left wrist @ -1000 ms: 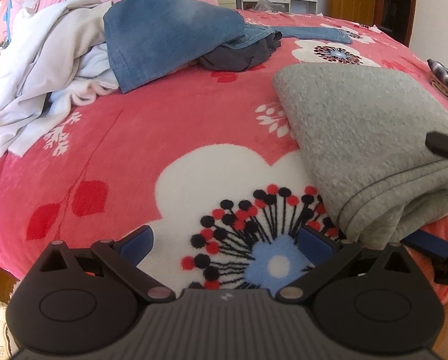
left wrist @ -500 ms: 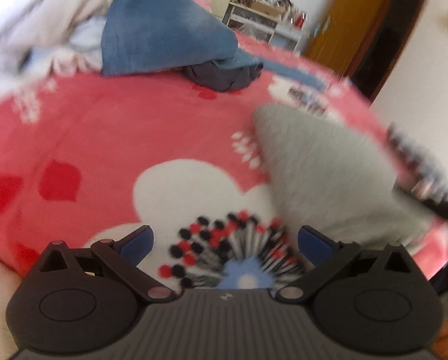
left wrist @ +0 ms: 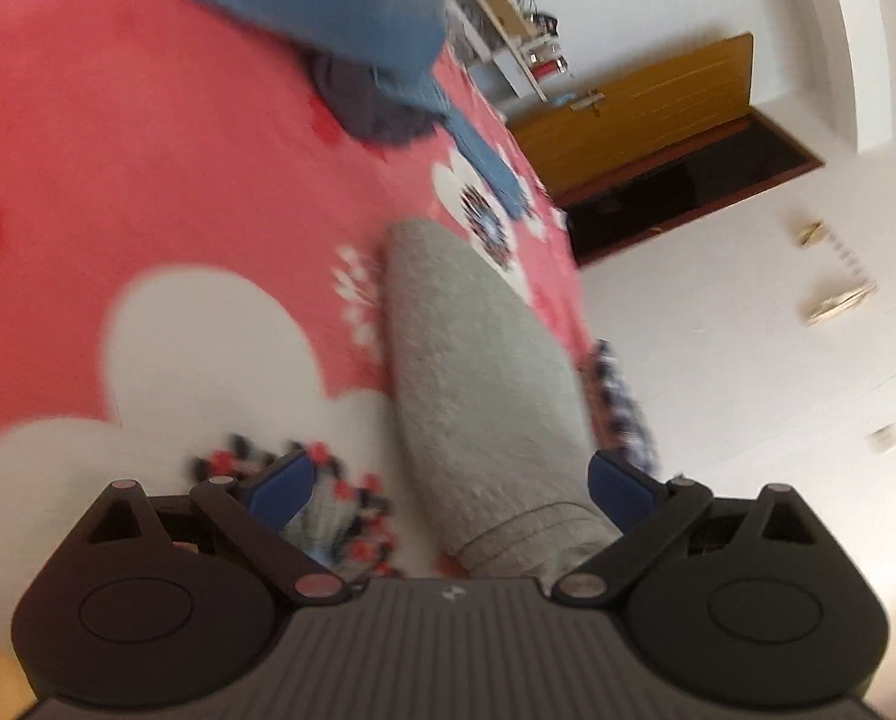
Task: Fold clothes
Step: 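Grasp the folded sweatshirt with the right tool while the left tool lifts its end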
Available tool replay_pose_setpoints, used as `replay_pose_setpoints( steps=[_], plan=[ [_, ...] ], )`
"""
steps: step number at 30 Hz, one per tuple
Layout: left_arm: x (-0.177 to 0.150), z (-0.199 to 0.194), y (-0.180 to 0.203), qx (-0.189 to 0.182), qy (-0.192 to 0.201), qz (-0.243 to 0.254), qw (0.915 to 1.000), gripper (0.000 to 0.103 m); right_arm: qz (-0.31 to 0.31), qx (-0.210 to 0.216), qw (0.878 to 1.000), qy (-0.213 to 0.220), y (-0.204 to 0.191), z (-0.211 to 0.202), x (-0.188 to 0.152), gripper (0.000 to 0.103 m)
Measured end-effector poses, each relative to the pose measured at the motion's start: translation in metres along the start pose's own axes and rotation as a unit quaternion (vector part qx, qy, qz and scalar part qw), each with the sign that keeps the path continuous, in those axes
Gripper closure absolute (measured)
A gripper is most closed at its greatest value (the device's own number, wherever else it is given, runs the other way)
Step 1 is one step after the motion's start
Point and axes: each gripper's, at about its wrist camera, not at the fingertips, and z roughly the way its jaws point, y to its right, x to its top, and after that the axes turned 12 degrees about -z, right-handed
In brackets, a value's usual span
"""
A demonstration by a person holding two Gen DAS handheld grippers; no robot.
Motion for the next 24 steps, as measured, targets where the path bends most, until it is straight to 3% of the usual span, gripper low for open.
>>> replay_pose_setpoints(
  steps=[2,14,19,22,24],
  plan=[
    [0.009,0.017,-0.005,-0.026,-0.034,-0.041,0.9983,0.005,-0.001,0.018,1.0,0.008,0.0,-0.003,0.003,0.01],
    [0.037,0.121,0.017,0.002,-0.149,-0.048,0.9877,0.005,-0.034,0.07,0.997,0.002,0.003,-0.022,0.013,0.01],
    [0.04,0.14,0.023,0.014,-0.166,-0.028,0.9857,0.006,-0.146,0.076,0.983,-0.076,-0.022,-0.062,0.032,0.01],
    [0.039,0.144,0.026,0.021,-0.166,-0.009,0.9859,0.007,-0.207,0.083,0.973,-0.051,-0.04,-0.109,0.058,0.01],
    [0.038,0.146,0.028,0.026,-0.166,0.005,0.9858,0.009,-0.242,0.037,0.969,-0.018,-0.045,-0.128,0.086,0.01]
  ],
)
